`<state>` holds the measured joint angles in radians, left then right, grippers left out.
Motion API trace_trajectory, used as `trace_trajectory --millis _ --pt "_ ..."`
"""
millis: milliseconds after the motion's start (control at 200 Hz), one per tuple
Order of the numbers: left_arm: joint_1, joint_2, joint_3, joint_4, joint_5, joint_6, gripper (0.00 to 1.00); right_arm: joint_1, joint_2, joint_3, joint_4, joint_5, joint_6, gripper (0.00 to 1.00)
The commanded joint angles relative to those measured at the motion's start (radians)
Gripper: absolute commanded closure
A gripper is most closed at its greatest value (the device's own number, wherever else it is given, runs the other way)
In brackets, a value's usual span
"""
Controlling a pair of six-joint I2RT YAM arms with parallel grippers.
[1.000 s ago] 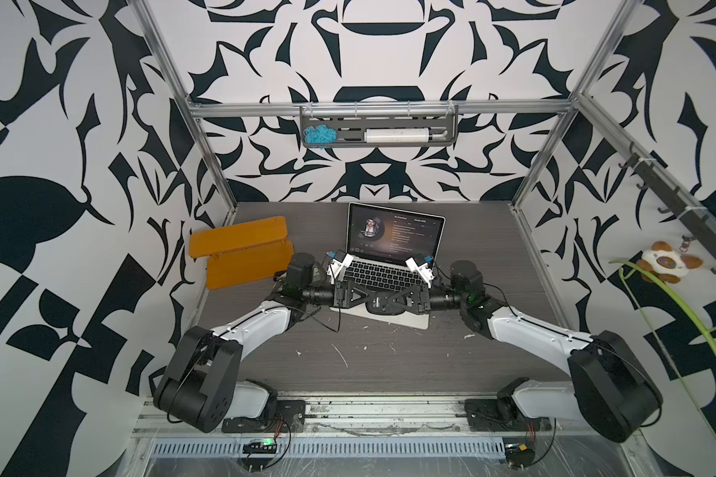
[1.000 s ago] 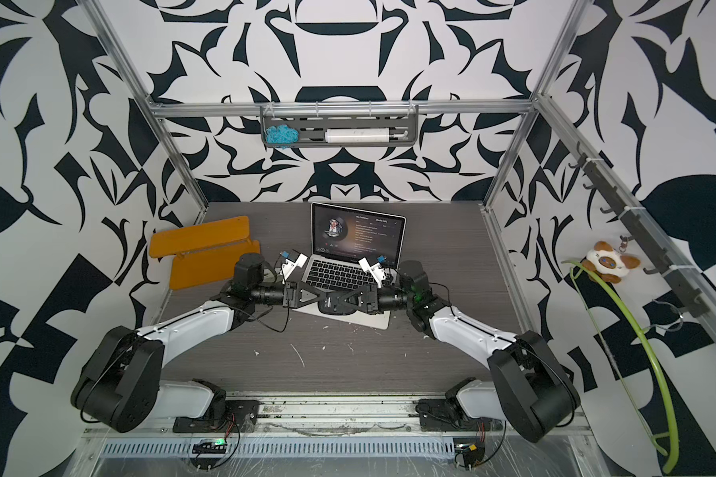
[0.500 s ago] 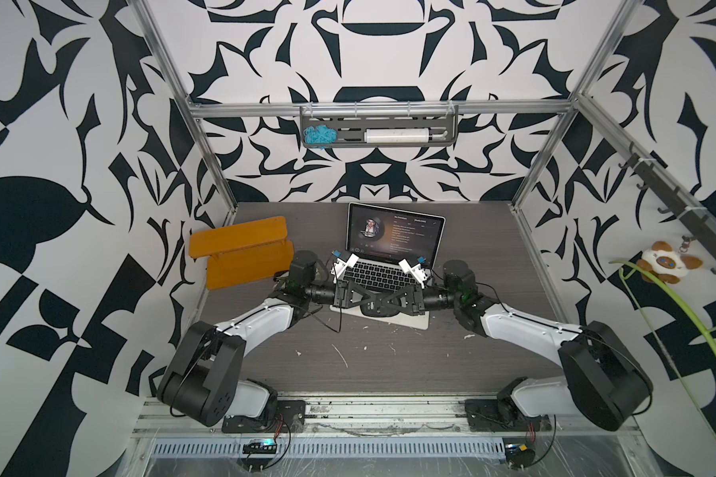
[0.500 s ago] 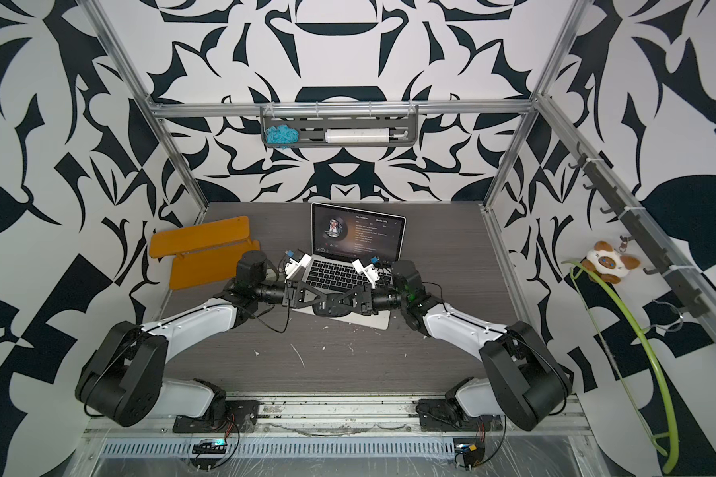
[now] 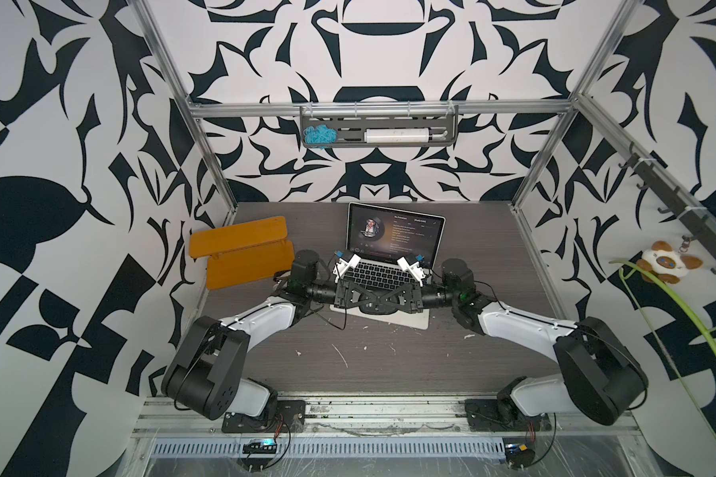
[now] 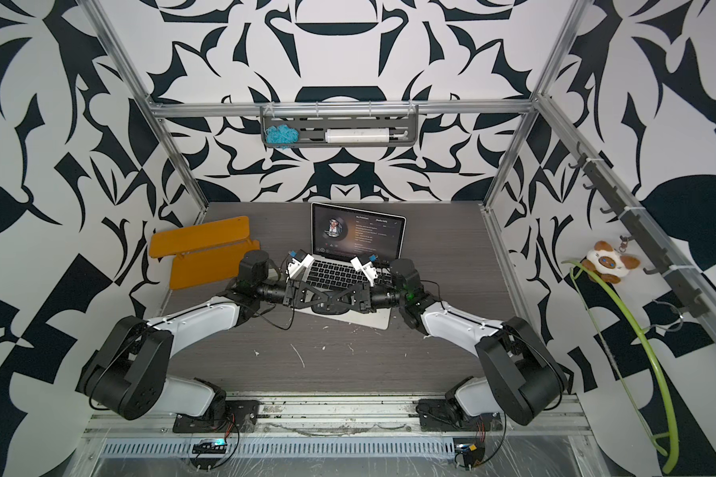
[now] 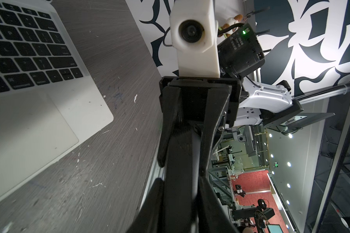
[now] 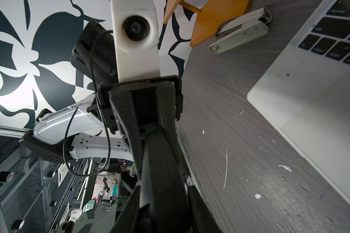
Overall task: Remove the wireless mouse receiver from the laptop
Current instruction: Adjust the lid on the mouse.
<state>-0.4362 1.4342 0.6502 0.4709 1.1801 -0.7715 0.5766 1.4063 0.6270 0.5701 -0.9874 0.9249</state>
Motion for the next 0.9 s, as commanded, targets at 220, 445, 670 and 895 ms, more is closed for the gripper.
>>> trace_trajectory --millis 220,445,670,895 --pt "-0.008 0.031 0.000 0.089 0.039 -0.036 1.00 0.011 -0.005 0.045 0.042 0.003 0.023 0.52" --pt "-0.007 0.038 0.000 0.083 0.039 -0.035 1.00 0.010 -0.016 0.042 0.042 0.009 0.032 0.32" --pt "0.005 0.025 0.006 0.065 0.044 -0.031 1.00 -0.033 -0.084 -0.001 -0.043 -0.010 -0.003 0.30" --pt "0.006 0.033 0.015 0.047 0.052 -0.021 1.00 -0.041 -0.155 0.008 -0.205 -0.082 -0.104 0.33"
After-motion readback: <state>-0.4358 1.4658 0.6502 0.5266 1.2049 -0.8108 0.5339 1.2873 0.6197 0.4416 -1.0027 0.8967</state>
